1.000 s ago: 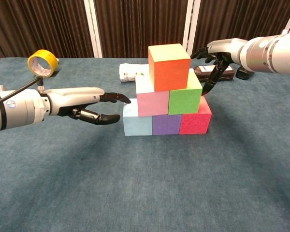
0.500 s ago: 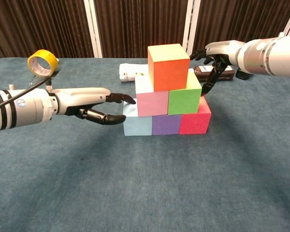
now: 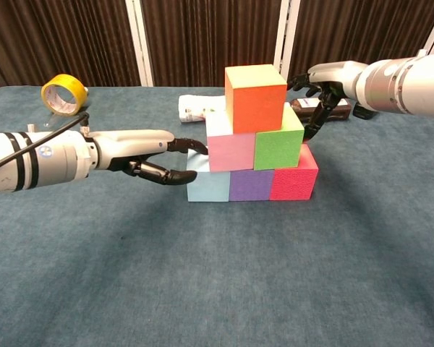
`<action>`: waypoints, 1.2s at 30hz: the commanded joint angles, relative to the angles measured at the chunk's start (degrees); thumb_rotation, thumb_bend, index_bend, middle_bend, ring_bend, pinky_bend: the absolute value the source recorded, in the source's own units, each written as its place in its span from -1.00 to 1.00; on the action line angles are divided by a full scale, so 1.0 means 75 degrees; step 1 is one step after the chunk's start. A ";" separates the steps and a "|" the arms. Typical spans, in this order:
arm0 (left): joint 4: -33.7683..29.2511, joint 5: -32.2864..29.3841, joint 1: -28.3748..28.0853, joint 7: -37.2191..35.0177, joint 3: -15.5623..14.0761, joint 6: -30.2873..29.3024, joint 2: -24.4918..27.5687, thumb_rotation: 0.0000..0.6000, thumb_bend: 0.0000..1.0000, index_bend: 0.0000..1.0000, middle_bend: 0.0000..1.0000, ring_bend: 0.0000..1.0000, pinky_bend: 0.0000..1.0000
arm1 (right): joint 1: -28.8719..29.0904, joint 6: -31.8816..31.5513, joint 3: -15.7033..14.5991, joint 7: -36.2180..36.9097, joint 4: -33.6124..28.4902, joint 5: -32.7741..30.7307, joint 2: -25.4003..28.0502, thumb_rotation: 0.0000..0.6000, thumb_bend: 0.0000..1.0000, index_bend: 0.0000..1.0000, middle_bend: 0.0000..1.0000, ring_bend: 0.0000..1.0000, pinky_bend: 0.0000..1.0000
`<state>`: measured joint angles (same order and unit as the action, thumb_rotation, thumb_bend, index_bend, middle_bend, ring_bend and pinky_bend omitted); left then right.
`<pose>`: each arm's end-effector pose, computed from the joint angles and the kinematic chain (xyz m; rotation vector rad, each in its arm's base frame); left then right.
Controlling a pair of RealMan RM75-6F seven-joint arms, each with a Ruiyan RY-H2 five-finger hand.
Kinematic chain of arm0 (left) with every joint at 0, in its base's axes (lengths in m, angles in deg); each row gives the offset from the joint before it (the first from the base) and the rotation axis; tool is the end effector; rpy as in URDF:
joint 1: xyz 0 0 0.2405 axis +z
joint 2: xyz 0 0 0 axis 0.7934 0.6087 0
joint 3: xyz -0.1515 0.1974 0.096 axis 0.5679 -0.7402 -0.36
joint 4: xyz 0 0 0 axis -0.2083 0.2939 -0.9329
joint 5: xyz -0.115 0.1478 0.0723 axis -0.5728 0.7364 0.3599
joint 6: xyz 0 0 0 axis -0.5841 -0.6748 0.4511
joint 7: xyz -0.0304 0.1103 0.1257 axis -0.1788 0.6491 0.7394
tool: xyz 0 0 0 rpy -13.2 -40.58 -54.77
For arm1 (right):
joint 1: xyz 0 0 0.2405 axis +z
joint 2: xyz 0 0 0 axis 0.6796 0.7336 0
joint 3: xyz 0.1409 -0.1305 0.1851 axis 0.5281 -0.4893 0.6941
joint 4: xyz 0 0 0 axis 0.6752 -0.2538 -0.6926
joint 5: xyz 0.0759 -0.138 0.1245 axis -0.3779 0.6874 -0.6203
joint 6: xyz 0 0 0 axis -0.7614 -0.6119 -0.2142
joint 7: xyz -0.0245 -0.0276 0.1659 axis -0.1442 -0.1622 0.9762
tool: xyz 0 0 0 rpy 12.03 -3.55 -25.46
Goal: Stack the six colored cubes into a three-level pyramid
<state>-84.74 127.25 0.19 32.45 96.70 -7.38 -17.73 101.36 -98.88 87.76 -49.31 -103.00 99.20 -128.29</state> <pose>-0.1051 0.3671 -0.0504 -2.1912 -1.1080 -0.8961 -0.1257 -0.4315 0.0118 1.6062 -1.3609 0.7894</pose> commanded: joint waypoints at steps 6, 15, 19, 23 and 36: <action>-0.0041 -0.0028 0.0000 0.0124 -0.0066 -0.0068 0.0017 -0.53 -0.20 -0.86 -1.00 -1.00 -1.00 | -0.0001 0.0012 0.0009 -0.0002 -0.0007 0.0028 -0.0018 1.00 -0.57 -0.88 -0.91 -1.00 -1.00; -0.0036 -0.0120 -0.0016 0.0200 -0.0076 -0.0103 0.0028 -0.53 -0.20 -0.86 -1.00 -1.00 -1.00 | -0.0038 -0.0035 -0.0015 -0.0022 -0.0072 0.0028 0.0017 1.00 -0.57 -0.88 -0.91 -1.00 -1.00; -0.0042 -0.0134 0.0003 0.0212 -0.0101 -0.0124 0.0048 -0.52 -0.20 -0.86 -1.00 -1.00 -1.00 | -0.0079 -0.0054 -0.0037 -0.0015 -0.0111 0.0043 0.0063 1.00 -0.58 -0.88 -0.91 -1.00 -1.00; -0.0087 -0.0105 0.0051 0.0216 -0.0142 -0.0190 0.0093 -0.51 -0.20 -0.86 -1.00 -1.00 -1.00 | -0.0148 -0.0113 -0.0068 -0.0014 -0.0229 0.0096 0.0173 1.00 -0.57 -0.88 -0.91 -1.00 -1.00; -0.0286 -0.0005 0.0295 0.0207 -0.0264 -0.0501 0.0324 -0.51 -0.20 -0.86 -1.00 -1.00 -1.00 | -0.0501 -0.0499 -0.0161 -0.0024 -0.1139 0.0515 0.0976 1.00 -0.57 -0.88 -0.91 -1.00 -1.00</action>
<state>-86.71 127.13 2.21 33.99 94.83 -10.94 -15.49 98.23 -102.02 86.69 -49.61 -110.49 102.29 -121.98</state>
